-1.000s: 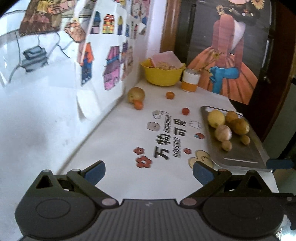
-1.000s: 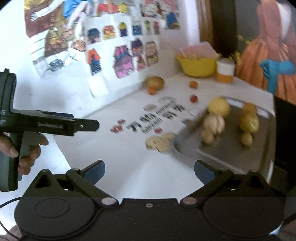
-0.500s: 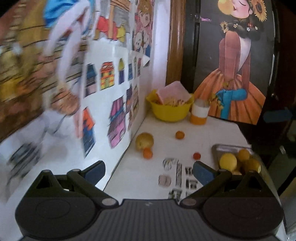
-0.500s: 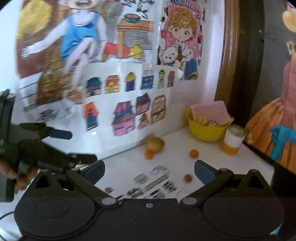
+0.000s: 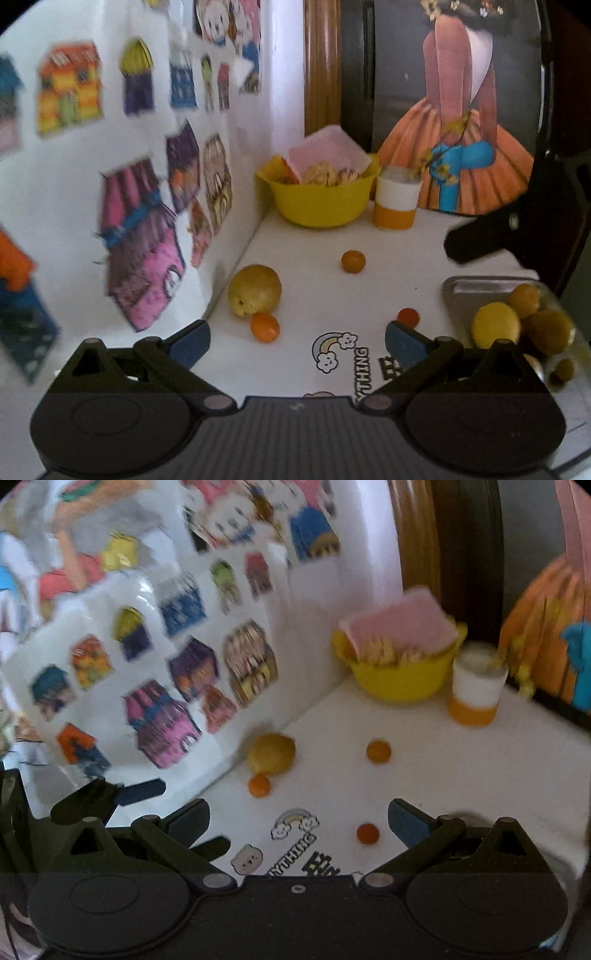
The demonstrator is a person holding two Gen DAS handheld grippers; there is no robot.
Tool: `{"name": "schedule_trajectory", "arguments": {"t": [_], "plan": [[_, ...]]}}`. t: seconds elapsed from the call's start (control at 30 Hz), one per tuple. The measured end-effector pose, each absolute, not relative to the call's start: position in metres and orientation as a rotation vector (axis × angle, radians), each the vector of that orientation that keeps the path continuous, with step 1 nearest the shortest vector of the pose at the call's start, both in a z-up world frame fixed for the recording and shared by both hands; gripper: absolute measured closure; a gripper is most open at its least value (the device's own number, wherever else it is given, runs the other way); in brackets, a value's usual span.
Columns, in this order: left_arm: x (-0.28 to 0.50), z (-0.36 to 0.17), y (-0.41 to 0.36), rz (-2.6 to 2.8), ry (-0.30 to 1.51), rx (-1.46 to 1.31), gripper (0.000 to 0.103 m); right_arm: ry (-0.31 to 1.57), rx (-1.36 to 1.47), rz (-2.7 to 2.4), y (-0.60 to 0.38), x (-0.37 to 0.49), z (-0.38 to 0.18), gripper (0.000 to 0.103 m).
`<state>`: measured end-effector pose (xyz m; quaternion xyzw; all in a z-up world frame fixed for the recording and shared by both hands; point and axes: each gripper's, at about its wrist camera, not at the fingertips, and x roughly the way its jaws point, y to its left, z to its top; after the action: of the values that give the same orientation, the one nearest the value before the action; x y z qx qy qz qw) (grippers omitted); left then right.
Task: Organize fruits
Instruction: 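Grasp a small orange fruit with the left tool while the right tool grasps a small red fruit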
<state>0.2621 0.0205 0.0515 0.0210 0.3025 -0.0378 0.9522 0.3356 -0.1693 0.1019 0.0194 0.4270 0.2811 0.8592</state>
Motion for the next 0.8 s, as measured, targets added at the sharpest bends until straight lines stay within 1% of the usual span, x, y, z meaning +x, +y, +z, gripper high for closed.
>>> {"name": "schedule_trajectory", "arguments": {"t": [0.1,0.2,0.37,0.43,0.57,0.67,0.8], "plan": [[0.279,0.037,0.023,-0.071,0.636,0.044,0.0,0.975,0.107,0.585,-0.172,0.355,0.075,0.002],[0.294,0.024,0.026,-0.057,0.656,0.035,0.0,1.025,0.163,0.568,-0.176,0.371,0.054,0.005],[0.312,0.009,0.031,-0.039,0.675,0.014,0.001,1.061,0.22,0.542,-0.18,0.387,0.033,0.015],[0.317,0.006,0.033,-0.031,0.678,0.012,0.004,1.068,0.224,0.533,-0.181,0.391,0.026,0.019],[0.325,0.0,0.038,-0.015,0.688,-0.018,0.018,1.09,0.223,0.519,-0.18,0.398,0.014,0.029],[0.328,-0.003,0.041,-0.014,0.688,-0.048,0.023,1.099,0.206,0.512,-0.178,0.401,0.009,0.036],[0.33,-0.004,0.042,-0.014,0.691,-0.05,0.032,1.102,0.182,0.501,-0.175,0.402,0.003,0.038]]}}
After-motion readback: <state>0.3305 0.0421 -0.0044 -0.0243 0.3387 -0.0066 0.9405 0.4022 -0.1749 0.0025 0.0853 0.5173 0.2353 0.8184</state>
